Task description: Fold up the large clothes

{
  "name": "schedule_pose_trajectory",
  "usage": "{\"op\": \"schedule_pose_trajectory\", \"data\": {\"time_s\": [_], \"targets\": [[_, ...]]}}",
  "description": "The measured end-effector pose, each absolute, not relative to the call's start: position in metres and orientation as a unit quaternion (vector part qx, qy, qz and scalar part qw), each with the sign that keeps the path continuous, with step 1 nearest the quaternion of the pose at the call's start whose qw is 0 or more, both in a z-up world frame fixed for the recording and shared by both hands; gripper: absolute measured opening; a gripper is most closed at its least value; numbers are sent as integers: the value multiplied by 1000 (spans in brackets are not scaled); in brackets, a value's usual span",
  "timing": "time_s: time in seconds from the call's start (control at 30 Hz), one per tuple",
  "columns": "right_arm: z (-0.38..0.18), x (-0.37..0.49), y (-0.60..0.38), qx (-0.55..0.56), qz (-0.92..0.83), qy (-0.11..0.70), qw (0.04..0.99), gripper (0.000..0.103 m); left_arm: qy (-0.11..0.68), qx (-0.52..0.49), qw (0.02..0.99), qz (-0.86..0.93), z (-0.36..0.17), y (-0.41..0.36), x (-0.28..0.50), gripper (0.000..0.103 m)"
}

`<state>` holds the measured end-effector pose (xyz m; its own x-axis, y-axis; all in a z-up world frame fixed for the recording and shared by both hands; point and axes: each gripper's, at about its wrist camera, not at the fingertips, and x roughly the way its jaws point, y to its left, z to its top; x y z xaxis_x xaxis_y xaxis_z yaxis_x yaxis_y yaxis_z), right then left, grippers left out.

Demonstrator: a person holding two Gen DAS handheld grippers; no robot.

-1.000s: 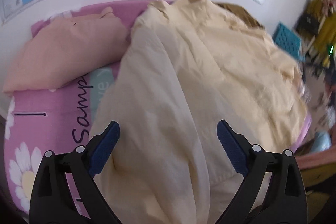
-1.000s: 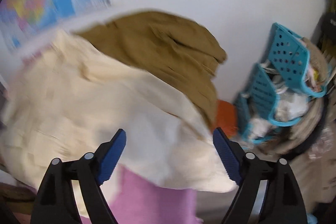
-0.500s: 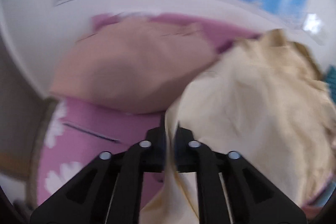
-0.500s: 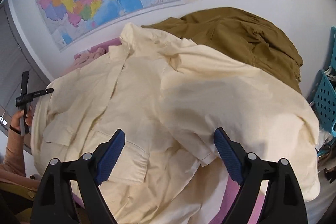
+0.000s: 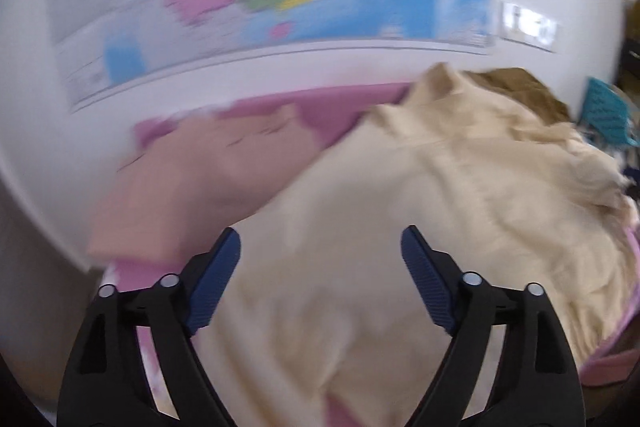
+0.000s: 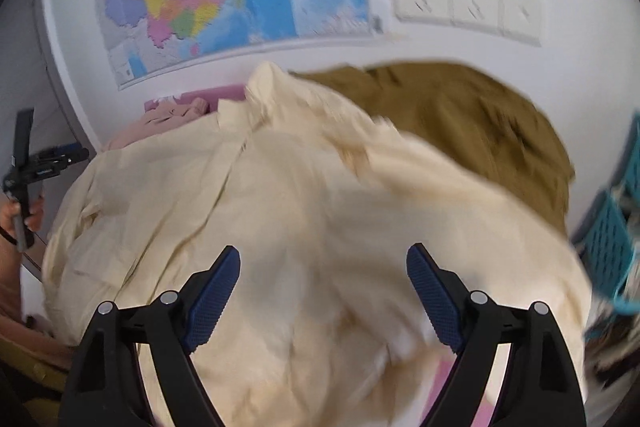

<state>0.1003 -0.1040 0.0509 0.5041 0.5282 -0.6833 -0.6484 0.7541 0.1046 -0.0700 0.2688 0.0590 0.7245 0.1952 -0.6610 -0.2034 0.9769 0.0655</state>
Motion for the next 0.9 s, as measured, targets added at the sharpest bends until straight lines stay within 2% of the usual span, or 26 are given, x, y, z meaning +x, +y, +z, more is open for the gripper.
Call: {"op": "schedule_pose_trajectory", "data": {"time_s": [0.17, 0.3, 0.53, 0.57, 0.63, 0.67, 0.77, 0.9], "targets": [[53, 133, -19, -150, 356, 336, 859, 79, 396, -16, 917, 50, 39, 246, -14, 83], [32, 172, 65, -202, 371, 354, 834, 62, 433, -31, 901, 6, 13, 233, 21, 83], [5, 233, 143, -190, 370, 383, 825, 62, 476, -30, 878, -46, -25, 204, 42, 83], [2, 242, 151, -178, 377, 389, 821, 59, 480, -30, 876, -48, -28, 202, 44, 83], [1, 252, 160, -169, 382, 392, 820, 41, 485, -32, 873, -52, -31, 203, 46, 83], [0, 254, 164, -170, 383, 395, 818, 15, 486, -32, 872, -53, -32, 205, 47, 83], [7, 263, 164, -166, 377, 391, 823, 11, 480, -28, 876, -41, -27, 214, 49, 83], [48, 269, 151, -138, 371, 347, 850, 10, 462, -38, 886, -17, -12, 238, 50, 83]]}}
